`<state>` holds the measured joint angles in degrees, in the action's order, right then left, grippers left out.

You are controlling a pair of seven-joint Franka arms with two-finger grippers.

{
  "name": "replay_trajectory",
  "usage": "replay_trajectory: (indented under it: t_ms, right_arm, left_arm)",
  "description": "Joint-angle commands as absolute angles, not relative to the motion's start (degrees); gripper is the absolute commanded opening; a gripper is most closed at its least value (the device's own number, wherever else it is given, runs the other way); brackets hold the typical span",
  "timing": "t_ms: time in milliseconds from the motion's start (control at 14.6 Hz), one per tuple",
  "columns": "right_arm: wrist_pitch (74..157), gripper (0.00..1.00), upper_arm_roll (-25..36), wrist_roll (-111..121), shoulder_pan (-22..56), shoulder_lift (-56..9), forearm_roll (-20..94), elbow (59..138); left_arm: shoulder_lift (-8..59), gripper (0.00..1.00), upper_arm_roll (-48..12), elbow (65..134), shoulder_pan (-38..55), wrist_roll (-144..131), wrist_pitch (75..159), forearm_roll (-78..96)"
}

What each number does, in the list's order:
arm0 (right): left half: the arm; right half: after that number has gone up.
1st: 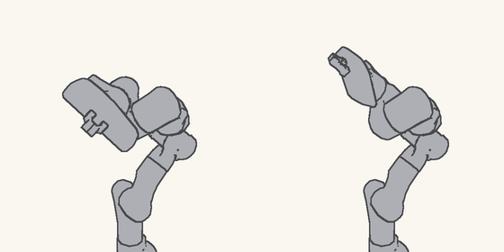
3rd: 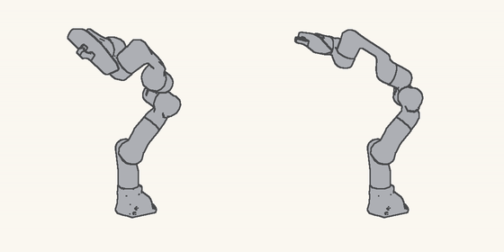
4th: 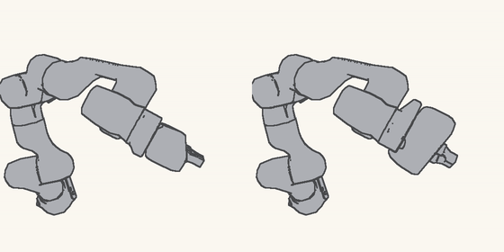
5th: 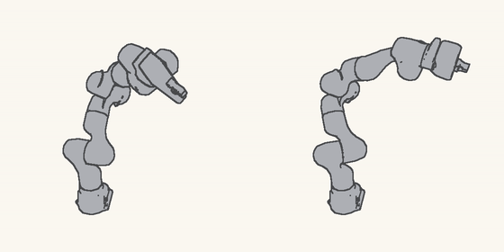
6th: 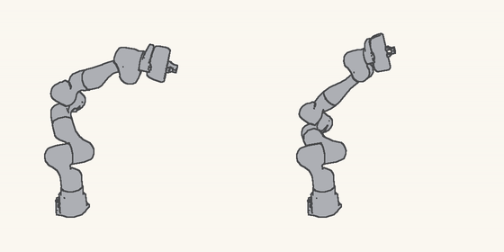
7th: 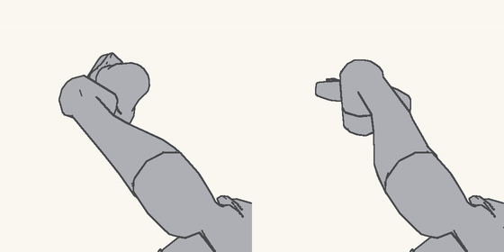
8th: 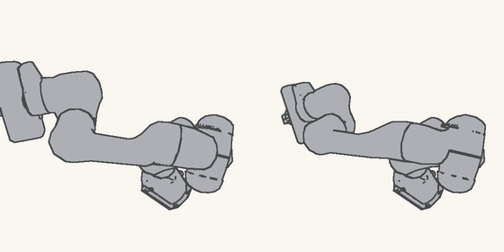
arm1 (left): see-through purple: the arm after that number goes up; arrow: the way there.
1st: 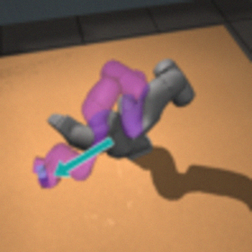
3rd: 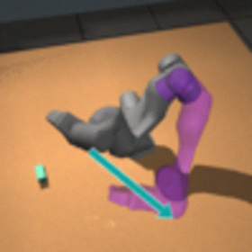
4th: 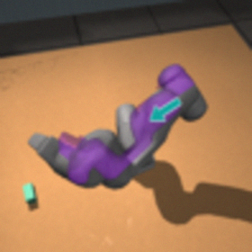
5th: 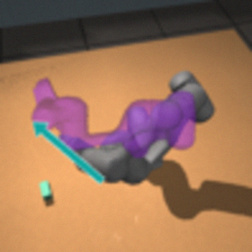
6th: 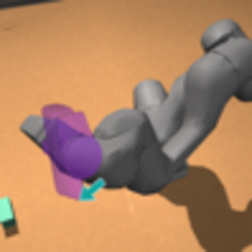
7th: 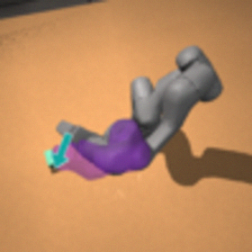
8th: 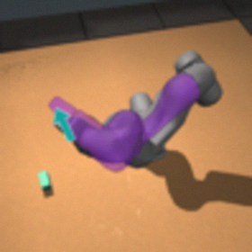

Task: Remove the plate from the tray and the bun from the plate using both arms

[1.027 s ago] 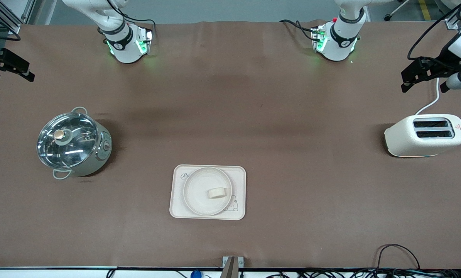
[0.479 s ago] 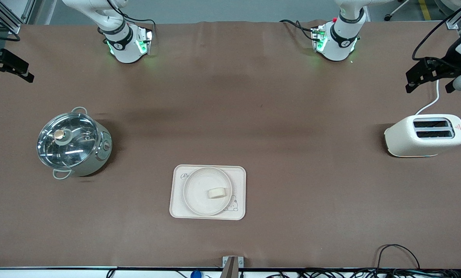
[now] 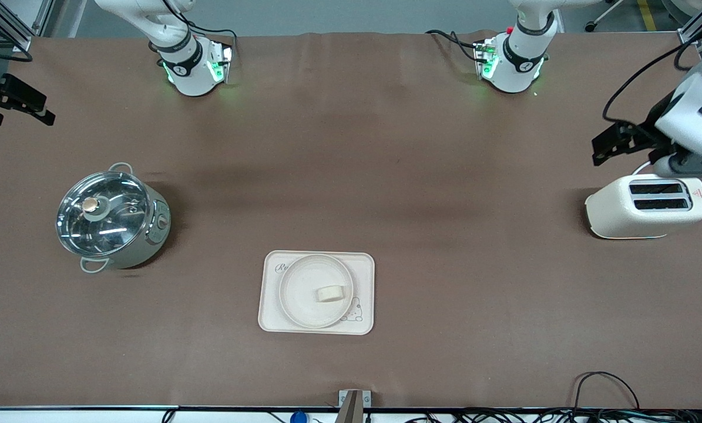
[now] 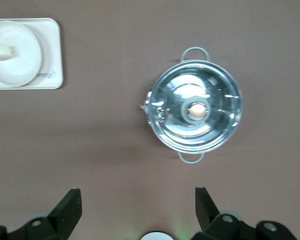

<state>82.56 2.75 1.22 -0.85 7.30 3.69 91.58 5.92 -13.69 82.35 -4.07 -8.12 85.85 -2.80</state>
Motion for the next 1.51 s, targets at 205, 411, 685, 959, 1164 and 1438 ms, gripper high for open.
replay_trajectory:
  t_ms: [205,411,685,959,1164,1438]
  right_arm:
    - [85.77,1.0,2.72,0.7,0.34,6.6,5.19,93.34]
    - [90.86,1.0,2.72,-1.65,4.29,1.95,5.36,93.34]
    - [99.56,1.0,2.72,-8.16,10.01,-6.84,7.98,93.52]
    - [111.76,1.0,2.72,-9.49,12.47,-14.39,13.71,98.07]
    - [121.34,1.0,2.72,-14.83,15.37,-19.76,14.85,100.63]
    - [130.05,1.0,2.72,-17.66,20.82,-27.4,15.03,100.55]
  left_arm:
    - [7.65,1.0,-15.38,79.72,-3.96,-8.17,85.43,-4.04]
    - [7.65,1.0,-15.47,79.72,-4.04,-8.09,85.43,-4.13]
    - [7.47,1.0,-15.03,79.98,-5.27,-7.91,84.99,-3.78]
    - [8.53,1.0,-15.03,79.72,-4.39,-8.0,86.04,-4.13]
    - [8.7,1.0,-14.5,79.72,-5.36,-7.91,86.31,-4.04]
    - [9.05,1.0,-14.41,79.72,-5.36,-7.82,87.63,-4.13]
